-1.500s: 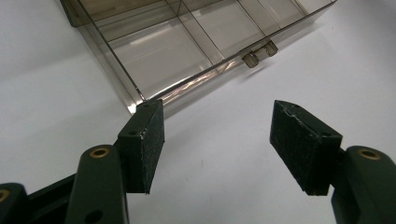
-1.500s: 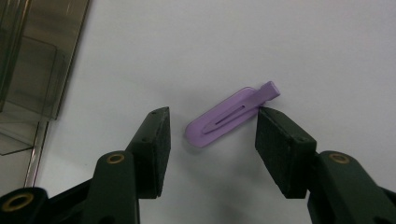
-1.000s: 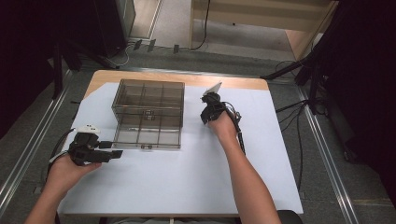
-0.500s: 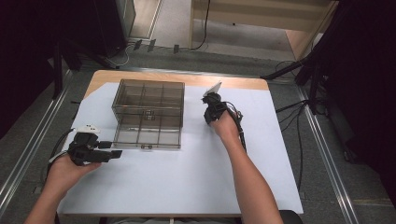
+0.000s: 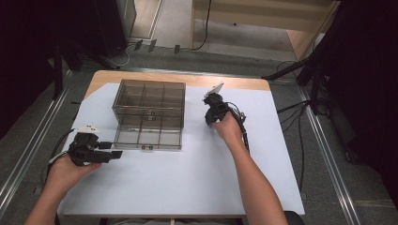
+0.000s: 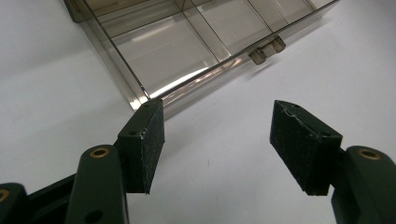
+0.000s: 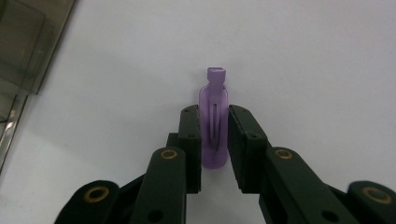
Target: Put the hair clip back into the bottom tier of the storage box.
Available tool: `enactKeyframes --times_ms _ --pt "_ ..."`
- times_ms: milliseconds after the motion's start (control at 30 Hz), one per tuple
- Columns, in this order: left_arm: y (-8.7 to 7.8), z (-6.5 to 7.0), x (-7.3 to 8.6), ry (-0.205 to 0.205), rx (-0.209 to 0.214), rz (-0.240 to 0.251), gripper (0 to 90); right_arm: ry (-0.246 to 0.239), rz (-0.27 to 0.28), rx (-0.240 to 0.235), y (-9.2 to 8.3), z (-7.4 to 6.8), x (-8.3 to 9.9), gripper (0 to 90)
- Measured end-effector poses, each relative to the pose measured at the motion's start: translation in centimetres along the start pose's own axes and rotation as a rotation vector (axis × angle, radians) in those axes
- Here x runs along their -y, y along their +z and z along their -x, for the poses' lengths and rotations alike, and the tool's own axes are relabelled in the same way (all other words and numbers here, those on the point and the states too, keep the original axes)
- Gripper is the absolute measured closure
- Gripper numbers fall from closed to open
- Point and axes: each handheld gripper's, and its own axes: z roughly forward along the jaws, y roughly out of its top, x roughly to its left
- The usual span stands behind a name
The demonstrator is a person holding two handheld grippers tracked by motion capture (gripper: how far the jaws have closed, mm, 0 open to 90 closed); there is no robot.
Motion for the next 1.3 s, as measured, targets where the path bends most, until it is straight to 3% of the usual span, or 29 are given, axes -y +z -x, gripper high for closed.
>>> enactKeyframes --times_ms 433,900,1300 --pt "-0.2 -0.4 0.1 -0.010 -0.003 -0.005 36.3 -0.052 0.091 -0.081 -2.0 -0.2 2.1 77.5" --pt "-0.3 -0.5 0.2 -0.015 -0.011 0.004 36.3 -0.084 0.158 -0.138 -3.1 -0.2 3.8 77.4" --pt "-0.6 -0.6 0.3 -0.022 -0.006 0.020 35.9 -0.132 0.172 -0.156 -4.0 -1.6 4.5 77.3"
